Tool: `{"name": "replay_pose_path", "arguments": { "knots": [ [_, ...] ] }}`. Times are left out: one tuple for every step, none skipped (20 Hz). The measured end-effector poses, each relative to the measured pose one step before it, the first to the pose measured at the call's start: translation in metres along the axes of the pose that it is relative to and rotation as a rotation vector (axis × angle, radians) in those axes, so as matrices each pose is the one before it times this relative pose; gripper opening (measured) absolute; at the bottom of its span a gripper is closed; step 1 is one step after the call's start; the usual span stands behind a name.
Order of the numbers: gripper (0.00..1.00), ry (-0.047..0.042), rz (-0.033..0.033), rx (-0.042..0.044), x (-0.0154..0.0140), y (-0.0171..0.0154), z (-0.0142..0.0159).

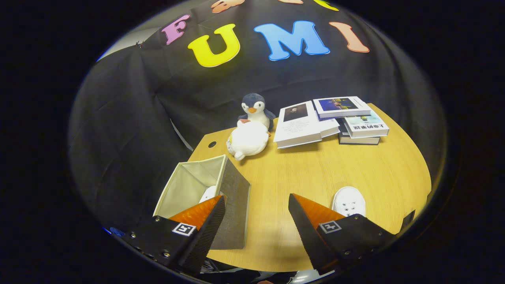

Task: Open the storage box then place both shoes into the box .Put the left shoe in first, then the right shoe, with the right side of both shoes facing outward in a uniform manner.

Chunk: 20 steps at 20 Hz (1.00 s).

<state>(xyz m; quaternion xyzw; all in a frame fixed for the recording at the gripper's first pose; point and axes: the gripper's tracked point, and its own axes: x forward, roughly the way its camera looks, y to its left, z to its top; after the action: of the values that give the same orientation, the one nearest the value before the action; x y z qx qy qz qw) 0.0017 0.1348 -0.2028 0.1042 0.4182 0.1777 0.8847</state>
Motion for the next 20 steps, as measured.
{"name": "replay_pose_path", "arguments": {
  "knots": [
    [0.98, -0.0017, -0.0111, 0.01348, -0.00243, -0.01118, -0.00018],
    [0.98, -0.00225, -0.01251, 0.01062, -0.0023, -0.01165, -0.00023],
    [0.98, -0.00021, -0.01516, 0.00804, -0.00228, -0.01167, -0.00014],
    [0.98, -0.00088, -0.01666, 0.00463, -0.00249, -0.01258, -0.00088],
    [0.98, -0.0012, -0.01836, 0.002, -0.0023, -0.01213, 0.00009],
    [0.98, 0.00002, -0.01745, -0.00097, -0.00187, -0.01367, -0.00111],
    [0.97, 0.00284, -0.01914, -0.00141, -0.00142, -0.01257, -0.00148],
    [0.98, 0.00712, -0.01746, -0.0023, -0.00034, -0.01249, -0.00292],
    [0.98, 0.00704, -0.01641, -0.00273, 0.00027, -0.01059, -0.00271],
    [0.98, 0.00651, -0.0176, -0.00132, 0.00052, -0.01203, -0.00396],
    [0.98, 0.00777, -0.01156, -0.00038, 0.00155, -0.00908, -0.00317],
    [0.98, 0.00944, -0.00888, 0.00102, 0.00203, -0.00795, -0.00432],
    [0.98, 0.01043, -0.00733, -0.00051, 0.00188, -0.0079, -0.00464],
    [0.98, 0.01337, -0.00852, -0.00165, 0.00335, -0.00748, -0.00567],
    [0.98, 0.01326, -0.00832, -0.00301, 0.00238, -0.00727, -0.00545],
    [0.98, 0.01388, -0.00787, -0.00219, 0.00214, -0.00646, -0.0051],
    [0.98, 0.01252, -0.0048, -0.0035, 0.00207, -0.00571, -0.00498],
    [0.98, 0.0132, -0.00785, -0.00592, 0.00277, -0.00542, -0.00543],
    [0.98, 0.0157, -0.01378, -0.01063, 0.00273, -0.00659, -0.00613],
    [0.98, 0.01728, -0.01821, -0.01251, 0.0028, -0.007, -0.00622]
  ]
}}
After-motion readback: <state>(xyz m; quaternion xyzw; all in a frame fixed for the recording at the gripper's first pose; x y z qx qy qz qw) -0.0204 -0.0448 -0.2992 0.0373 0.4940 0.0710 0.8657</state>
